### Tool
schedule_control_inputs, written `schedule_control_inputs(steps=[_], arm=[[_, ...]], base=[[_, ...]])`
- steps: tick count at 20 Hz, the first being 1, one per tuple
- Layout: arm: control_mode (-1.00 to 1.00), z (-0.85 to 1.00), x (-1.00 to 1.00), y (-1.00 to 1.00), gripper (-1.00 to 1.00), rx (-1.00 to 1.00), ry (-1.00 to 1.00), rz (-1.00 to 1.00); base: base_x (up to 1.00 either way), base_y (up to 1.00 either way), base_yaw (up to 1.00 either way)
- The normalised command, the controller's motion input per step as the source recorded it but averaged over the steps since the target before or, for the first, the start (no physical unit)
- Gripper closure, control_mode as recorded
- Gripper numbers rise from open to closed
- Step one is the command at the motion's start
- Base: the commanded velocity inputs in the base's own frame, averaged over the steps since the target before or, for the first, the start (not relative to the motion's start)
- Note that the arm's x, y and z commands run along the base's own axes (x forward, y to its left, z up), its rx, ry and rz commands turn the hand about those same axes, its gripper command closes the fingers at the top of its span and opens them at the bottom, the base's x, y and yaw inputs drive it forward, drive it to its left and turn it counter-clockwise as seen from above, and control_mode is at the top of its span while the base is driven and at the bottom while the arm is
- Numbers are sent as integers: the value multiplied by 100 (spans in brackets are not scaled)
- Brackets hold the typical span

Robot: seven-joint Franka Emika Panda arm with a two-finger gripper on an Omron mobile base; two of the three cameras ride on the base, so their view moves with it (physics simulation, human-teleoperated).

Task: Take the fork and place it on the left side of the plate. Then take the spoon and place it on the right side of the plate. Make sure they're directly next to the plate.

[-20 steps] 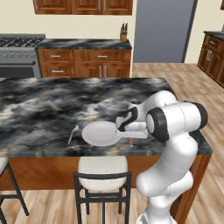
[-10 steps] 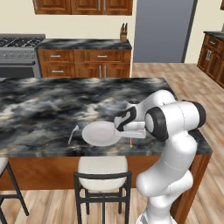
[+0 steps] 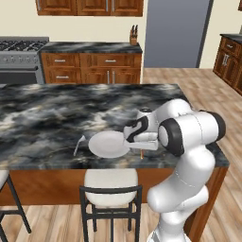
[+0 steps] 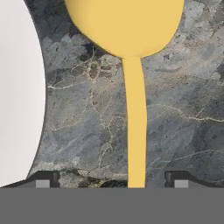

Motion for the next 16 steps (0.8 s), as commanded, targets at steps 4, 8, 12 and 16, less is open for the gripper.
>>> schedule_control_inputs(steps=[4,8,12,16], arm=[[-100,39,-18,0,-100,0,0,-7],[-100,70,-4,0,-100,0,0,-8],[-100,79,-4,0,-100,0,0,-9],[-100,91,-17,0,-100,0,0,-7]], base=[[0,0,0],[0,0,0],[0,0,0],[0,0,0]])
